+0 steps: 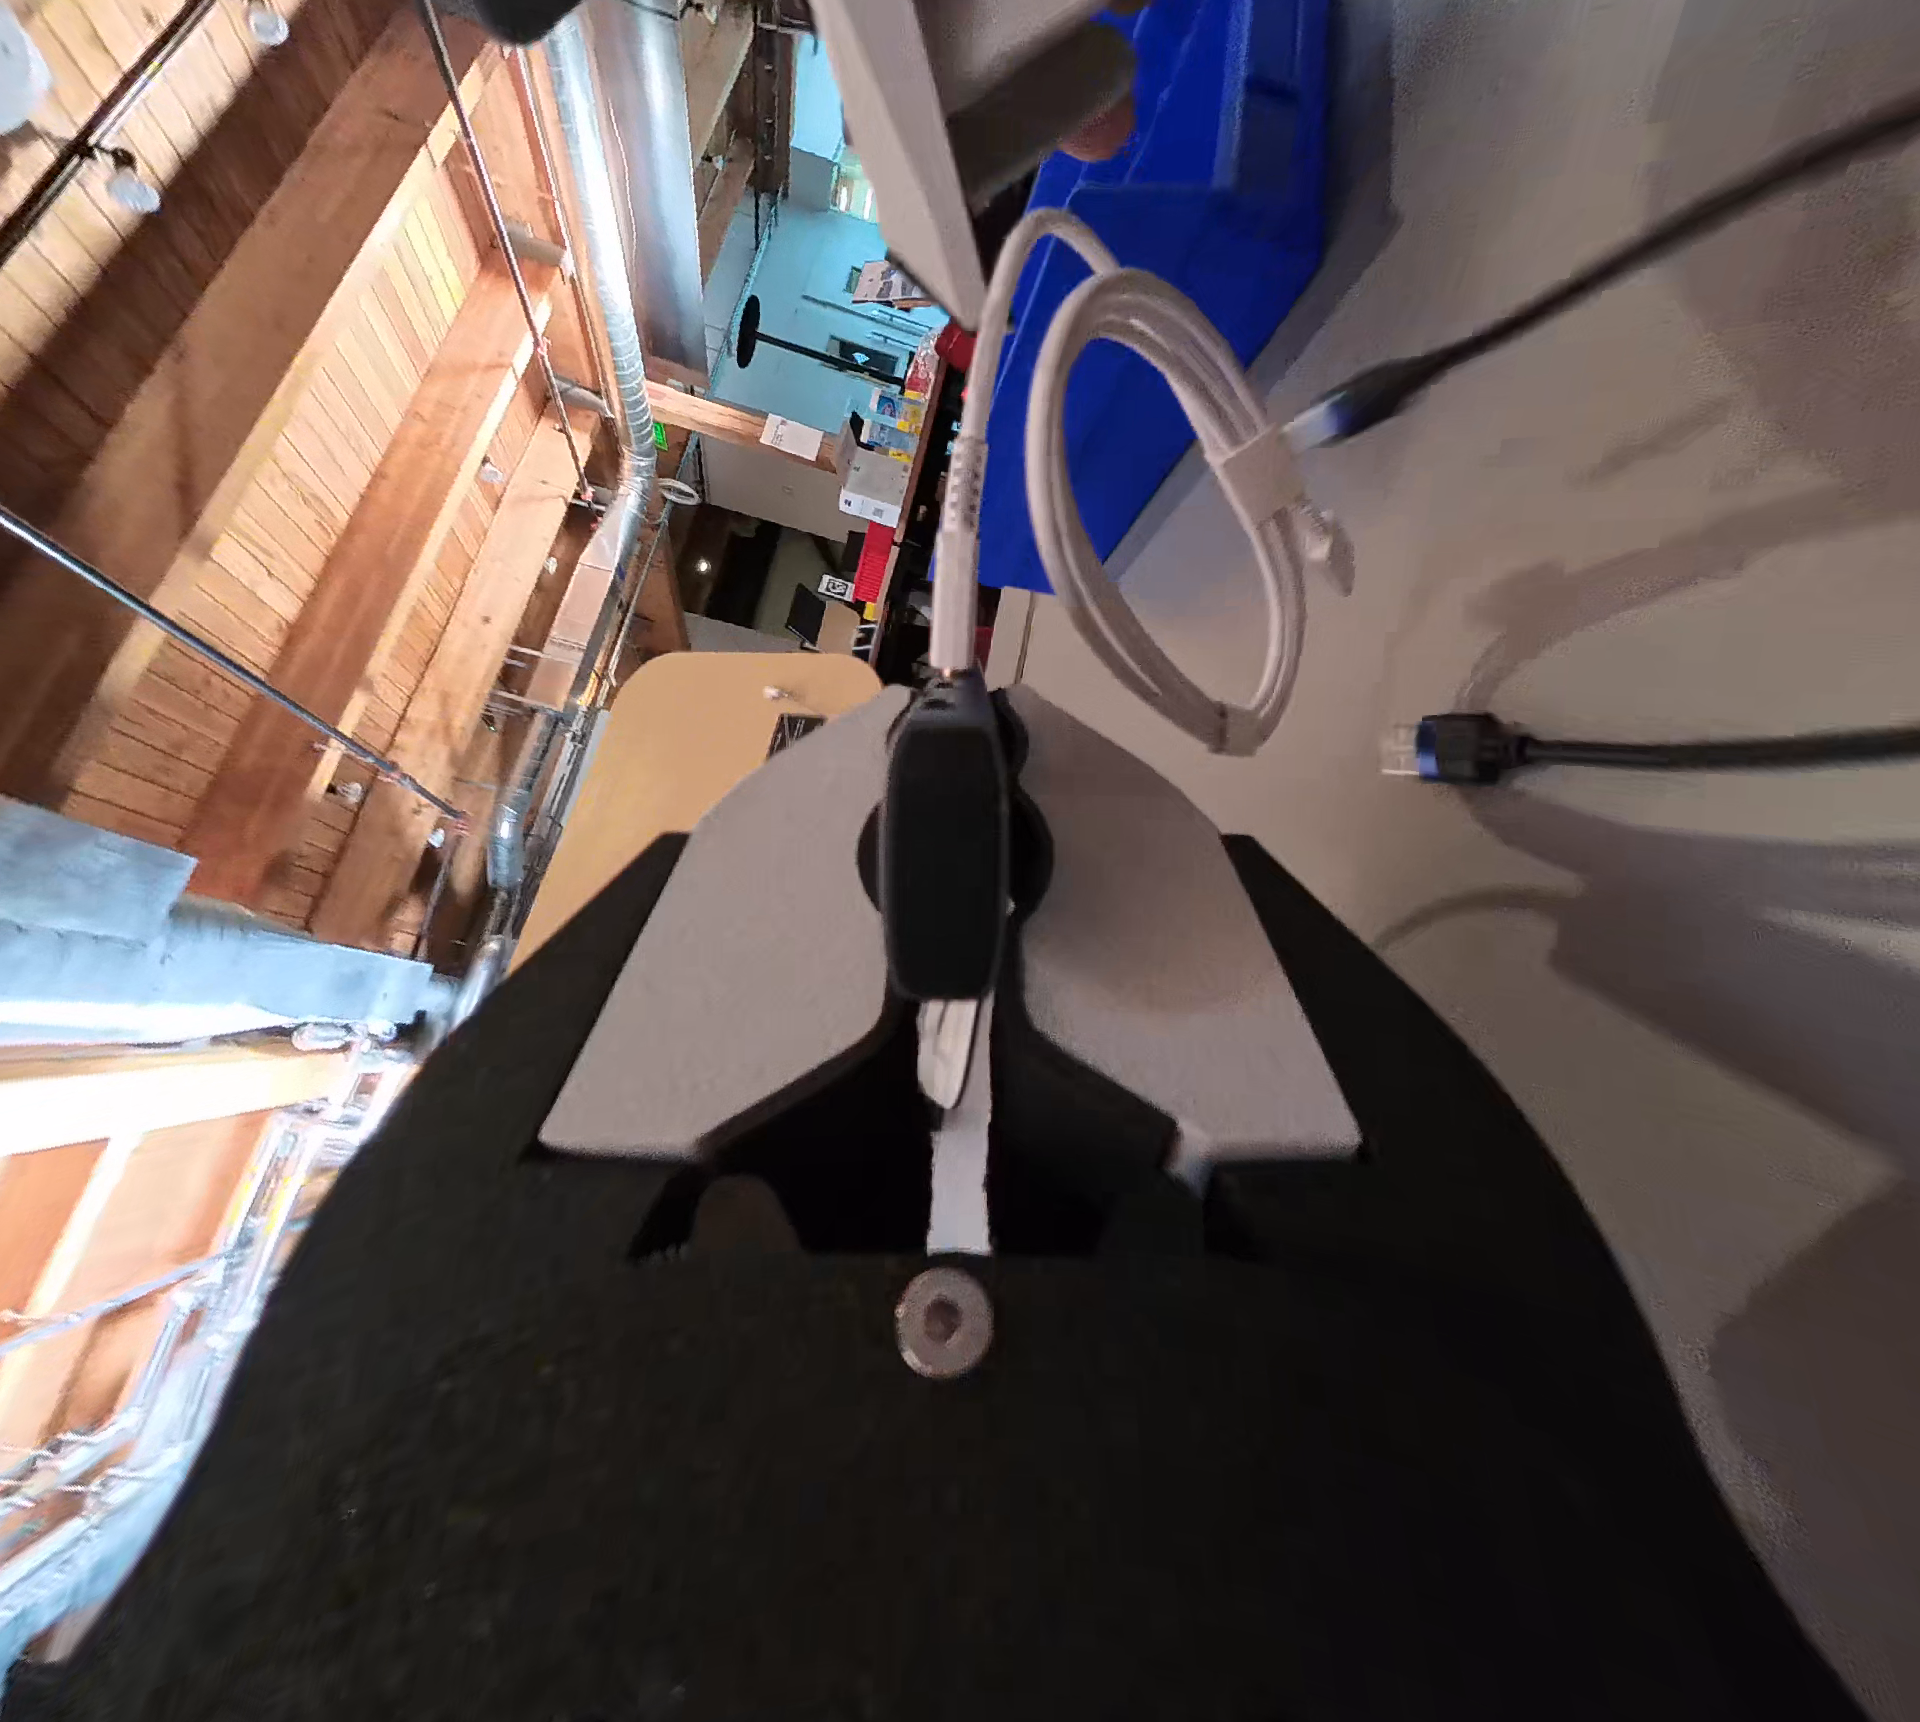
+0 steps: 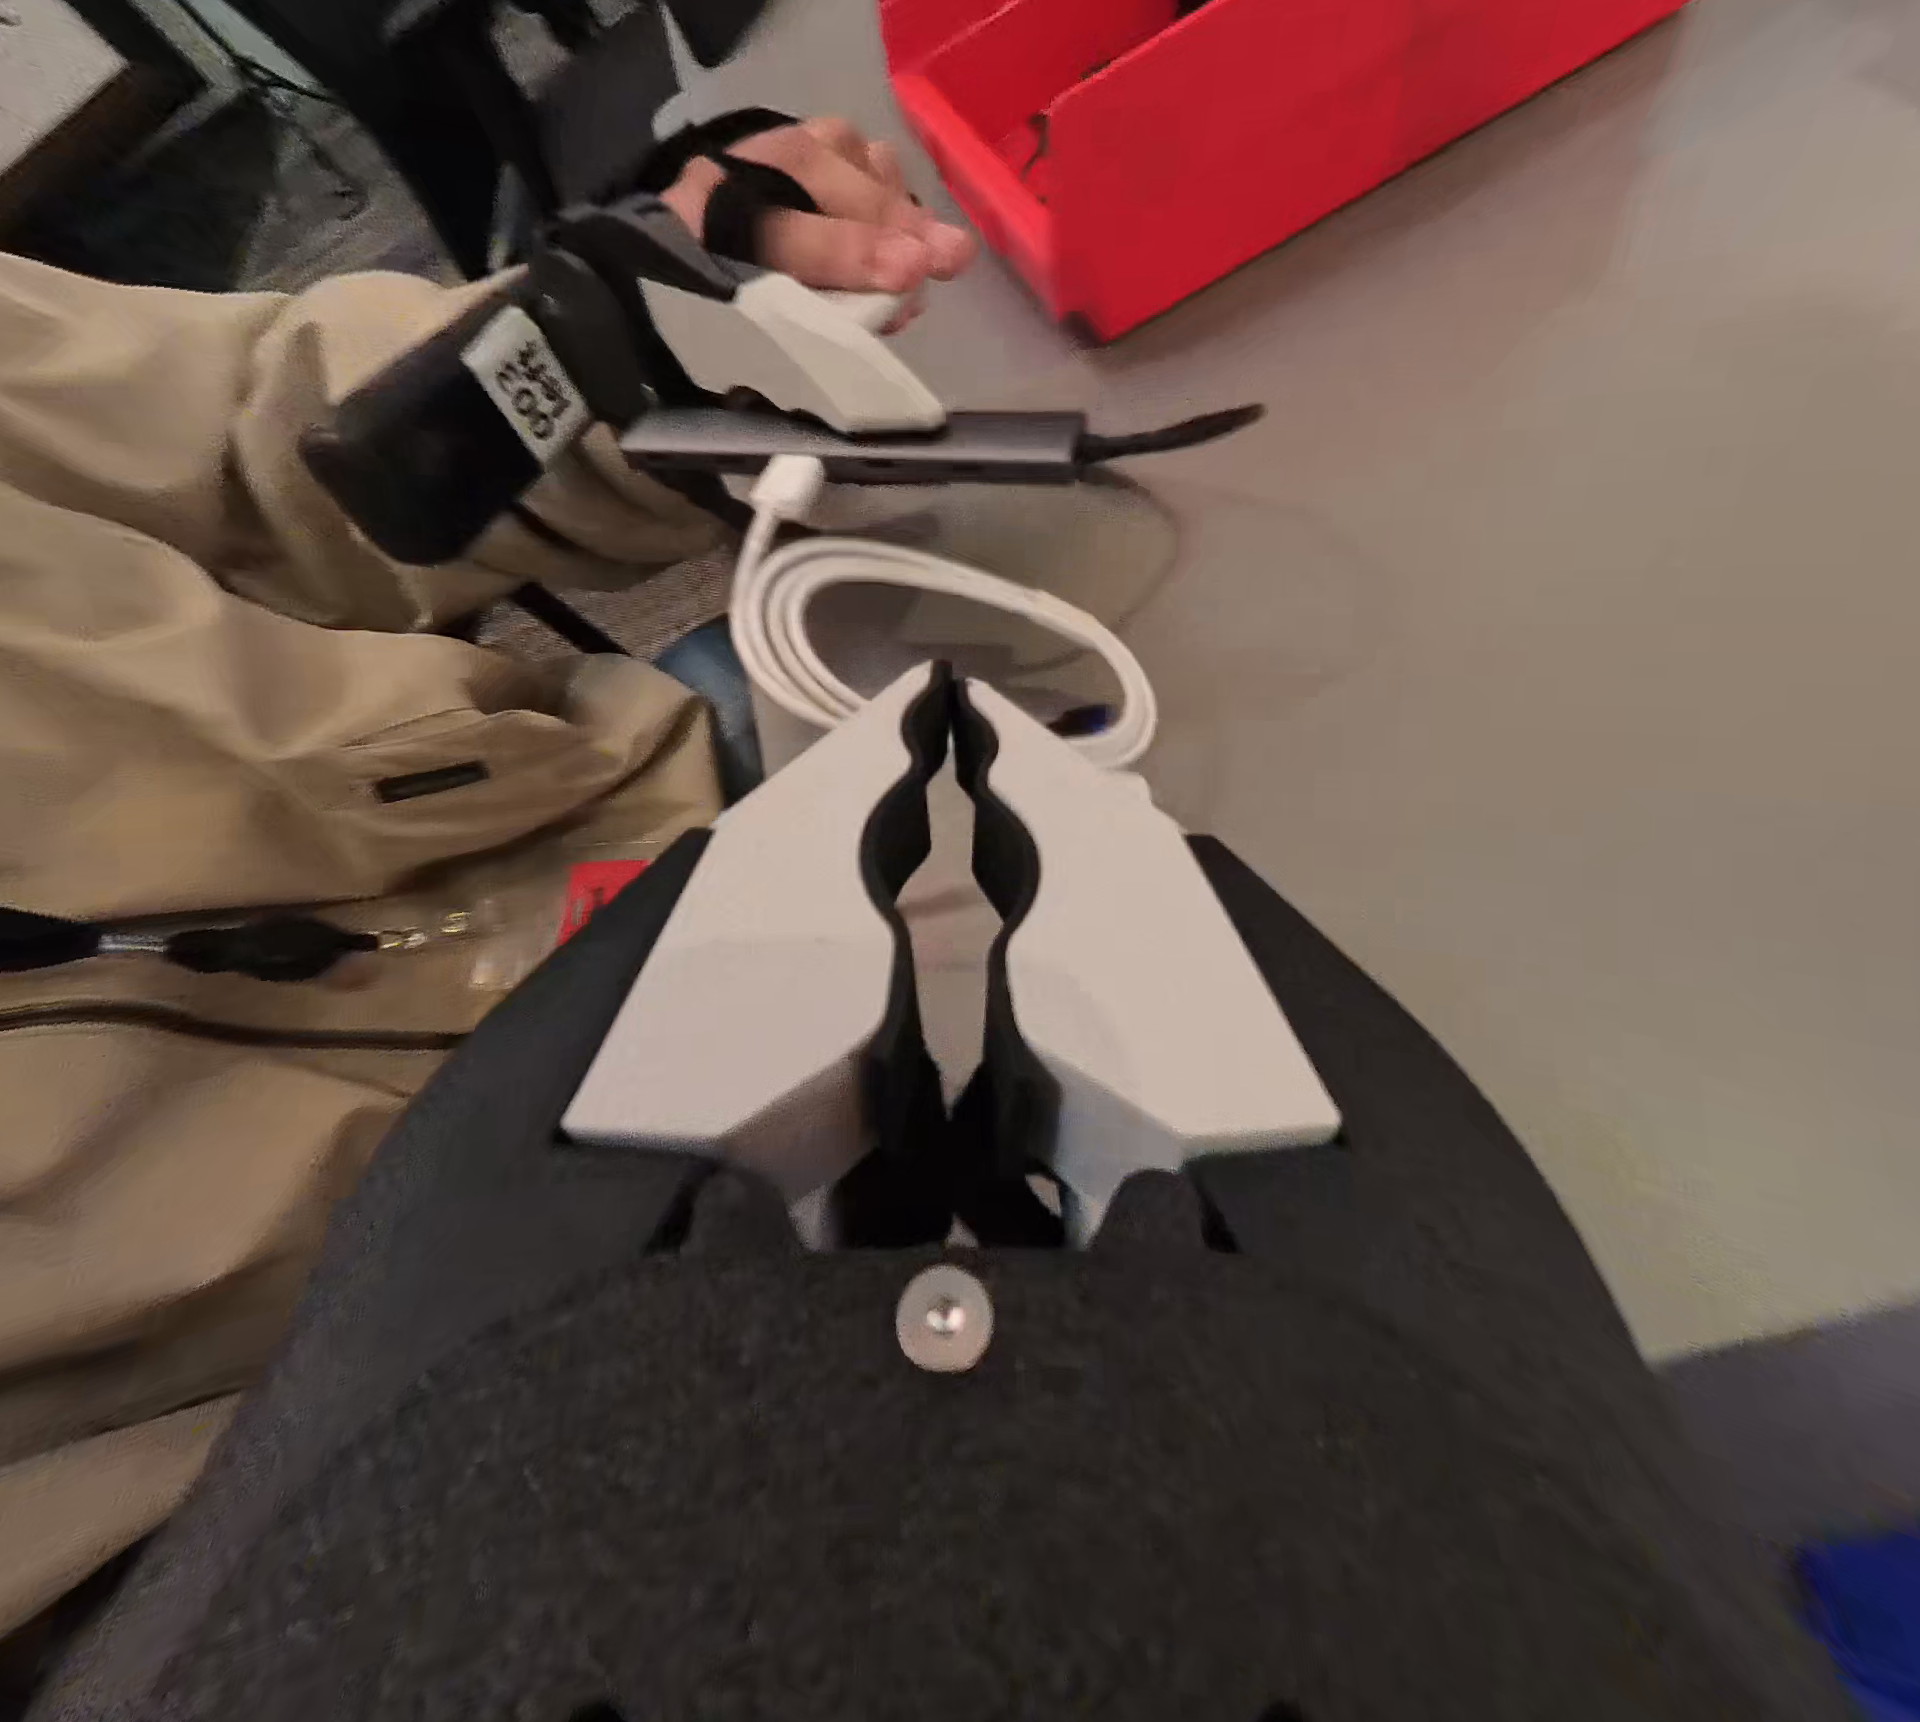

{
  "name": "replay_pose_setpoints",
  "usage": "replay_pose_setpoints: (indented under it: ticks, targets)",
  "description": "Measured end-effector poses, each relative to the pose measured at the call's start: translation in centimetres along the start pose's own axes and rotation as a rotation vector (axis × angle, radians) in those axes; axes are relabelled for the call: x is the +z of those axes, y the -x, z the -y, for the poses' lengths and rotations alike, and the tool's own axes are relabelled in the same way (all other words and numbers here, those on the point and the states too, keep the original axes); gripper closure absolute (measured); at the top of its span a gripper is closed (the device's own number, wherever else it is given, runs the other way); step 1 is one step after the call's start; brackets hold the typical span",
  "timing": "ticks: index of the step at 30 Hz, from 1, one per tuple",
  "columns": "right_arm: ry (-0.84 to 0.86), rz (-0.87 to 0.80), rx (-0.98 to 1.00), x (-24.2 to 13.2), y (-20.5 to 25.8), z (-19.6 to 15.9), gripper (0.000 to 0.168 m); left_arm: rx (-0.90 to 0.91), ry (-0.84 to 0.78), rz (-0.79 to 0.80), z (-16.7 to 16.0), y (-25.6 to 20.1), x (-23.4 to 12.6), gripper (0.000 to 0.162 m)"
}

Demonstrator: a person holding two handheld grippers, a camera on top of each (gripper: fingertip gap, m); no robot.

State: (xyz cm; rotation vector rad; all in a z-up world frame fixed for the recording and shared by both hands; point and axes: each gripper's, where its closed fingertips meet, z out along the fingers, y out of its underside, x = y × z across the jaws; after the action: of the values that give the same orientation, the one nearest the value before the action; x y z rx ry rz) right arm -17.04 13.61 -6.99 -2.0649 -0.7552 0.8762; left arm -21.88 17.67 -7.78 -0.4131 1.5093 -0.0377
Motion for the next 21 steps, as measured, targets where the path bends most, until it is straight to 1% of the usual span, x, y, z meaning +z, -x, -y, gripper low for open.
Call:
replay_pose_setpoints:
  ticks: [1, 4, 6, 7, 9, 11, 13, 15, 17, 18, 19, 21]
  targets:
    - [0.002, -0.002, 0.007, 0.3, 0.0, 0.0, 0.168, 0.014, 0.001, -0.006, 0.0, -0.2, 0.0, 0.151]
    - [0.065, -0.221, 0.013, 0.5, -3.8, -1.6, 0.164, 0.016, 0.022, -0.013, -0.6, -0.4, 0.0, 0.152]
    - [0.132, -0.246, 0.064, 0.7, -4.6, -3.7, 0.16, -0.027, 0.05, -0.01, -1.5, -0.1, -0.1, 0.152]
    - [0.154, -0.285, 0.115, 0.6, -5.0, -4.5, 0.142, -0.053, 0.067, 0.0, -2.1, 0.2, -0.1, 0.152]
    - [0.156, -0.356, 0.181, 0.1, -4.2, -5.6, 0.133, -0.113, 0.093, 0.015, -2.9, 0.6, -0.2, 0.151]
    - [0.071, -0.429, 0.2, 0.2, -2.4, -5.9, 0.124, -0.154, 0.099, 0.028, -3.3, 0.9, -0.4, 0.151]
    - [0.055, -0.547, 0.235, 0.8, -1.1, -7.8, 0.108, -0.187, 0.107, 0.032, -3.5, 1.0, -0.4, 0.151]
    - [0.072, -0.687, 0.264, 1.4, -0.3, -10.3, 0.107, -0.219, 0.099, 0.038, -3.3, 1.2, -0.3, 0.151]
    - [0.038, -0.812, 0.256, 1.5, -0.3, -11.9, 0.109, -0.24, 0.085, 0.035, -2.9, 1.3, -0.1, 0.152]
    - [0.017, -0.831, 0.26, 1.8, -0.4, -12.3, 0.11, -0.244, 0.077, 0.034, -2.6, 1.3, -0.1, 0.152]
    - [0.02, -0.822, 0.276, 2.4, -0.3, -12.7, 0.11, -0.244, 0.071, 0.031, -2.4, 1.3, 0.0, 0.152]
    - [0.041, -0.868, 0.274, 2.6, -1.1, -13.1, 0.111, -0.244, 0.062, 0.028, -2.0, 1.3, 0.2, 0.152]
